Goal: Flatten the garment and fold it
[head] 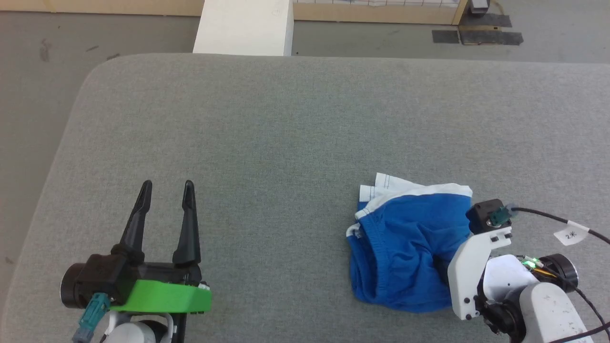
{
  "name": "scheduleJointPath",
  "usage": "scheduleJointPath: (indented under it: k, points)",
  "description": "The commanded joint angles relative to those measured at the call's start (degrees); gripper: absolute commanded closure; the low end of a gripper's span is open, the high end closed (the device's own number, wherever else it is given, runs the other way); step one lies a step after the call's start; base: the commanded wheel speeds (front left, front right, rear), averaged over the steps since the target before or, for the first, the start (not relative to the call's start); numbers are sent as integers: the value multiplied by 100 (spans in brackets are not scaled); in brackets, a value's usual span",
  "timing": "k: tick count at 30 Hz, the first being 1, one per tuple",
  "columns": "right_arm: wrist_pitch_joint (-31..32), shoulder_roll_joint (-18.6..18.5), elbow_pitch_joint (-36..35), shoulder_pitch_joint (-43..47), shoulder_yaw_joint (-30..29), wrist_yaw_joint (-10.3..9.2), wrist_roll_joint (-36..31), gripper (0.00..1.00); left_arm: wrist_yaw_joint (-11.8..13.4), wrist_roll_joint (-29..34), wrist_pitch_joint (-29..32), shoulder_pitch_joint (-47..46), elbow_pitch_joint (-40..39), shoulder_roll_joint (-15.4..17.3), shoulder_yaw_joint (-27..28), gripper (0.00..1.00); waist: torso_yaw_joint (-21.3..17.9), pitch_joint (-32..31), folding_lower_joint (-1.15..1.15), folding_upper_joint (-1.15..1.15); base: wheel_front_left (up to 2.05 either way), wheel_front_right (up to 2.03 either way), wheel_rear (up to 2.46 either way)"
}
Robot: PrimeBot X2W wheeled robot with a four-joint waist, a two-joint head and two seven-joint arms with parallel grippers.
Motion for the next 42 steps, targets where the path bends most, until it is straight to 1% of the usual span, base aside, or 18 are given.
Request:
scheduleJointPath:
  k: [1, 4, 5, 7, 12, 14, 16, 20, 22, 28, 30, 34, 36, 38, 42]
  points:
    - [-74, -35, 142, -22, 17, -9, -52, 0, -14, -21, -27, -92, 19, -15, 5, 0, 22, 21, 0, 0, 0, 0, 0]
    - [-186, -82, 378, -69, 35, -9, -77, 0, -20, -20, -27, -78, 34, -15, 20, 0, 33, 13, 0, 0, 0, 0, 0]
    - [-208, -110, 471, -86, 42, -9, -92, 5, -23, -17, -27, -73, 36, -15, 25, 0, 35, 4, 0, 0, 0, 0, 0]
    - [-284, -157, 603, -120, 53, -9, -87, 100, -26, -12, -27, -68, 43, -15, 14, 0, 40, -9, 0, 0, 0, 0, 0]
    - [-419, -352, 782, -224, 226, -9, 31, 100, -31, -4, -27, -96, 21, -15, 5, 0, -30, -9, 0, 0, 0, 0, 0]
    - [-505, -453, 754, -310, 346, -9, 161, 100, -37, 20, -27, -114, 23, -15, 15, 0, -132, 27, 0, 0, 0, 0, 0]
    - [-548, -622, 723, -422, 565, -9, 276, 100, -41, 36, -27, -139, 3, -15, 68, 0, -333, 54, 0, 0, 0, 0, 0]
    - [-538, -988, 689, -735, 1074, -9, 674, 100, -52, 94, -27, -217, -63, -14, 156, 0, -911, 198, 0, 0, 0, 0, 0]
    - [-513, -1229, 674, -958, 1385, -9, 821, 100, -60, 131, -27, -286, -79, -4, 161, 0, -1244, 325, 0, 0, 0, 0, 0]
    - [-646, -1834, 884, -1764, 2271, -9, 1192, 100, -76, 270, -27, -503, -103, 122, 171, 0, -2267, 681, 0, 0, 0, 0, 0]
    - [-776, -1973, 1010, -2018, 2514, -9, 1267, 100, -78, 302, -27, -525, -89, 189, 215, 0, -2555, 771, 0, 0, 0, 0, 0]
    - [-1070, -2187, 1363, -2486, 2855, -9, 1403, 100, -54, 359, -27, -554, -138, 316, 367, 0, -2987, 972, 0, 0, 0, 0, 0]
    - [-1249, -2311, 1595, -2741, 2983, -9, 1428, 100, -36, 397, -27, -568, -196, 378, 428, 0, -3119, 1111, 0, 0, 0, 0, 0]
    - [-1421, -2427, 1822, -2944, 3046, -9, 1460, 100, -36, 410, -27, -601, -255, 440, 471, 0, -3164, 1255, 0, 0, 0, 0, 0]
    - [-1764, -2637, 2323, -3319, 3006, -9, 1423, 100, -42, 448, -14, -702, -334, 574, 471, 0, -3109, 1577, 0, 0, 0, 0, 0]
